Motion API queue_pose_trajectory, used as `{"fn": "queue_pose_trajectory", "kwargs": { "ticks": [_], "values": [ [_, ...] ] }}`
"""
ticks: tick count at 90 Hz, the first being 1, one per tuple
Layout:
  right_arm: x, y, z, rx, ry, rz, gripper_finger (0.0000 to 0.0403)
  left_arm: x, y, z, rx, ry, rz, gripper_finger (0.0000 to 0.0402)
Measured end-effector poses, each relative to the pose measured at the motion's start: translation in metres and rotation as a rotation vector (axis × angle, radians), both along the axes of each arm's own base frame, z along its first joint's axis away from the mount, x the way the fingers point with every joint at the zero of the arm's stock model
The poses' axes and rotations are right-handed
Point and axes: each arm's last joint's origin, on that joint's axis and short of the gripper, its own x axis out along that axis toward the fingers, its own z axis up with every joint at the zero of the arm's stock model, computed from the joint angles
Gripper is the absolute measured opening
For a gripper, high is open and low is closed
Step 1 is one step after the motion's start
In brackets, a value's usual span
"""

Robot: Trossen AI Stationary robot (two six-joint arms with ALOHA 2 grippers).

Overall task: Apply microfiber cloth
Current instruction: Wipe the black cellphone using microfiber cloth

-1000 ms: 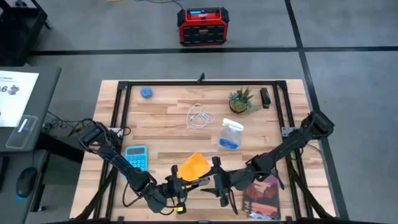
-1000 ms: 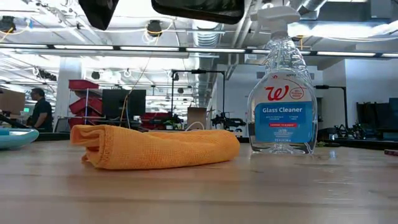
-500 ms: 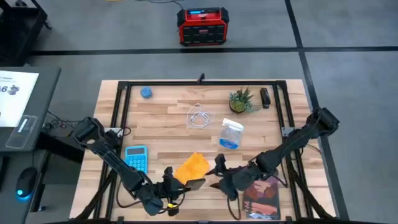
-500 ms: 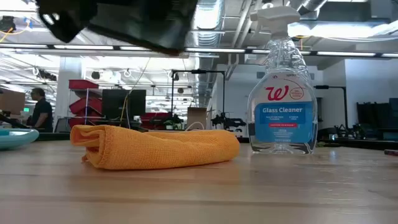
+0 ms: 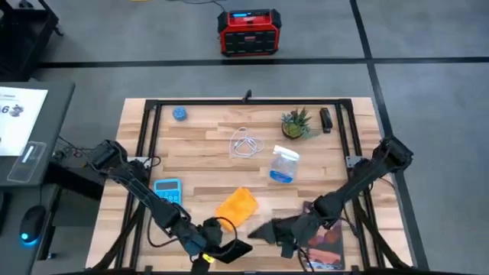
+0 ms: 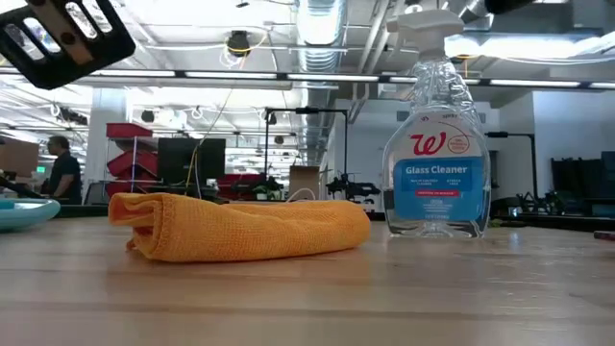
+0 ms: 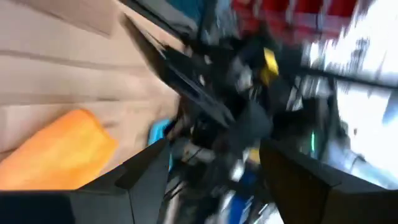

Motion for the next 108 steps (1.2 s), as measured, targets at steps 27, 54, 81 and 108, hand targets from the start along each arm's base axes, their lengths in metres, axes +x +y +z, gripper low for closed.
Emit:
{"fn": "queue_pose_trajectory", "kwargs": {
  "ticks": [27,54,81,108],
  "values": [
    [0.011,0.006,-0.024,-0.207,-0.046,0.064,0.0235,0.002,0.003,0.0,-0.009,0.01,-0.001,0.001],
    [0.025,0.0,-0.021,-0.245,-0.079,0.156,0.0233,0.008,0.01,0.0,-0.031,0.025,0.005,0.0011],
    [0.038,-0.006,-0.026,-0.245,-0.033,0.126,0.0133,0.011,0.014,-0.001,-0.039,0.043,0.001,0.0012],
    [0.052,0.014,-0.051,-0.299,0.004,0.059,0.0035,0.007,0.016,-0.007,-0.02,0.111,-0.002,0.0014]
  ]
}}
